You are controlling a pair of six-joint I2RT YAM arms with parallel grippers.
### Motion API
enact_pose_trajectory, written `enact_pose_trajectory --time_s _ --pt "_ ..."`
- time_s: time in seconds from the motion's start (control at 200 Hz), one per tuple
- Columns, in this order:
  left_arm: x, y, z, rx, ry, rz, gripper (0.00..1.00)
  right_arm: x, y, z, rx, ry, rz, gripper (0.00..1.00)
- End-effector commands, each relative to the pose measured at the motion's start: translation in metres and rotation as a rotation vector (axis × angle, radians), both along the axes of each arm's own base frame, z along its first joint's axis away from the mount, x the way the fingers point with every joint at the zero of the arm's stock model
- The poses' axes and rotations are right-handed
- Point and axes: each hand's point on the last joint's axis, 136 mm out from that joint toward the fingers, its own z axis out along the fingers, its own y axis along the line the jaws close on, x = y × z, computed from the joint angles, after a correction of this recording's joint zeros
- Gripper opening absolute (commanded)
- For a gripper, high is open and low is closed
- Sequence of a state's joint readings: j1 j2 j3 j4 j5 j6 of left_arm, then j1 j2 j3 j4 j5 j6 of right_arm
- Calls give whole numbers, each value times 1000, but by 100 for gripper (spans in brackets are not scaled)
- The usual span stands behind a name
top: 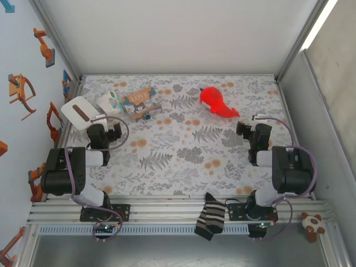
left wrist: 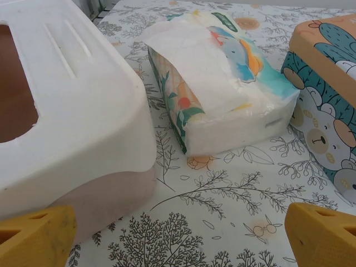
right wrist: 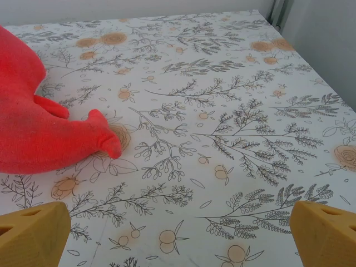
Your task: Unlock the padlock with the key
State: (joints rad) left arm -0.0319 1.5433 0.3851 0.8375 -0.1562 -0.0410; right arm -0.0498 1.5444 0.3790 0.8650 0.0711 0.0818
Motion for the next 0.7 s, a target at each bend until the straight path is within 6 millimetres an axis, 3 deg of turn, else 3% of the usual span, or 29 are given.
enact_pose_trajectory --time_s 0.0,0.561,0.696 --pt "7 -3 10 -18 -32 -9 96 1 -2 4 2 -16 -16 100" --pt "6 -3 9 -17 -29 -9 96 1 -2 4 2 -16 -16 100" --pt "9 -5 24 -14 -21 -16 96 -1 -8 13 4 -28 -58 100"
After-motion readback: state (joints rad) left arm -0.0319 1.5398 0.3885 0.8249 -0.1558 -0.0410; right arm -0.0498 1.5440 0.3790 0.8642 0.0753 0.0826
